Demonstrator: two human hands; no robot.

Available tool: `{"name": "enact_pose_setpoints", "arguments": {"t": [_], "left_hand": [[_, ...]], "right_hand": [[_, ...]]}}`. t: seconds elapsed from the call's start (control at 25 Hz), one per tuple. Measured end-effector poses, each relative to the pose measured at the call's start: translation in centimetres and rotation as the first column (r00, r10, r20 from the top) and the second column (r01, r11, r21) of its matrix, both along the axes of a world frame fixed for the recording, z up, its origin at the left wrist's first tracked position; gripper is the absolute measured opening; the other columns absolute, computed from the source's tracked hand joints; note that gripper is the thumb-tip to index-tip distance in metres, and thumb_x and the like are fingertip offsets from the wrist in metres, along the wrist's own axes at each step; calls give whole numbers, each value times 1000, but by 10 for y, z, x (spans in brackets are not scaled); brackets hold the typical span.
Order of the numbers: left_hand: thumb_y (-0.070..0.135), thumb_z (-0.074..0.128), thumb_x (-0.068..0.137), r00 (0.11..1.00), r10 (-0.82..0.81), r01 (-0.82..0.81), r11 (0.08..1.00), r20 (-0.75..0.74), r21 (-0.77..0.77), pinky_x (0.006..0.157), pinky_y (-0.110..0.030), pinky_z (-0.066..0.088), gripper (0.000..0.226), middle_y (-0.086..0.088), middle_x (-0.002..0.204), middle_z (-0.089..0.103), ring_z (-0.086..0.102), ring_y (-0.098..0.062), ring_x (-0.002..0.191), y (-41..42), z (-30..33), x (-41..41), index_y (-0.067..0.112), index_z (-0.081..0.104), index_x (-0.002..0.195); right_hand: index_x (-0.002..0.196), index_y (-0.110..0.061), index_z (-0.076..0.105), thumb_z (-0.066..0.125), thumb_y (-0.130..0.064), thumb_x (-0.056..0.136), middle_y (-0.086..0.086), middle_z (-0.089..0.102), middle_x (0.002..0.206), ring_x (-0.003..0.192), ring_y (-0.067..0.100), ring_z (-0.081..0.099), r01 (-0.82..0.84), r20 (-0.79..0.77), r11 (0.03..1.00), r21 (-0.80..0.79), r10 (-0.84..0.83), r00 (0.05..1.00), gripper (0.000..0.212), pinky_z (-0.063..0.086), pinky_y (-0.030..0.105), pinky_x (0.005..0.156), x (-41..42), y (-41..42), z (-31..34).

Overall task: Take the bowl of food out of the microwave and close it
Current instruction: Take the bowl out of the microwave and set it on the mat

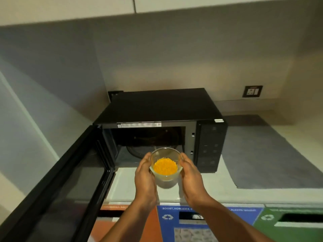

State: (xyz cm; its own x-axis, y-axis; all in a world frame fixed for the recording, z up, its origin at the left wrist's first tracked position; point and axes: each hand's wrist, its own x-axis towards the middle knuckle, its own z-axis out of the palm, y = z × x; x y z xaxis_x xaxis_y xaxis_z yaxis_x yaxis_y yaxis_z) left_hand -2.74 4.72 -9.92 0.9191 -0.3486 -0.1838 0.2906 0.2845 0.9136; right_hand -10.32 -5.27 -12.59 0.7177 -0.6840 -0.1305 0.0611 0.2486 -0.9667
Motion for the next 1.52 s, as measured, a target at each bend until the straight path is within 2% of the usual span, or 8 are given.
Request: {"name": "enact_pose_setpoints", "arguments": {"t": [0.32,0.56,0.64,0.72,0.88,1.08,1.36,1.52], "left_hand": [[22,47,102,949,-293,285,955,113,88,103,-42,51,31,8,130,67,64,-17,118,-56,-16,-66,44,62,118],[3,45,99,875,-482,482,876,44,4,115,-53,40,50,-5,145,58,56,-27,132,-159,-49,-124,27,51,143],[3,44,101,843,-538,538,843,19,-7,109,-52,46,54,2,141,59,59,-26,128,-206,-60,-150,22,42,151],[9,46,101,824,-565,566,825,25,2,108,-53,47,52,-1,141,58,61,-27,126,-248,-65,-160,22,40,152],[23,51,94,818,-572,561,817,61,134,113,-49,43,58,-16,147,54,56,-34,130,-357,-82,-171,10,43,150],[19,54,100,869,-489,469,863,80,186,115,-49,39,42,-17,140,61,55,-31,131,-415,-105,-164,3,56,139],[33,43,107,835,-519,449,835,182,318,105,-39,50,34,2,130,67,62,-16,120,-435,-132,-161,23,61,134],[36,40,108,827,-526,444,827,196,345,96,-27,53,32,9,124,70,66,-6,112,-436,-133,-158,29,63,129]], "right_hand": [[141,-25,53,43,-35,104,5,61,137,122,21,58,328,-46,945,9,-327,944,40,49,38,100,-76,-32,17],[133,-13,60,46,-25,104,7,67,126,94,4,66,585,-14,811,16,-585,811,34,50,14,66,-136,-119,-2],[128,-13,63,46,-26,103,10,68,123,93,8,69,626,-21,780,4,-626,780,33,53,17,68,-157,-165,-15],[128,-12,62,46,-27,103,11,68,124,102,16,68,642,-26,767,11,-642,767,34,55,29,80,-170,-208,-21],[123,-11,64,46,-26,105,6,68,116,88,1,68,646,-17,763,-26,-647,763,30,50,13,70,-189,-312,-50],[102,-17,63,45,-43,96,8,63,97,93,24,59,525,-27,851,20,-524,851,32,47,43,89,-190,-369,-76],[98,-45,74,52,-40,100,-23,75,93,84,-8,67,532,-62,847,-24,-532,844,23,50,9,65,-185,-394,-113],[111,-41,70,50,-47,97,-21,73,102,94,-2,67,520,-75,853,-45,-522,850,25,49,17,73,-184,-394,-115]]}}
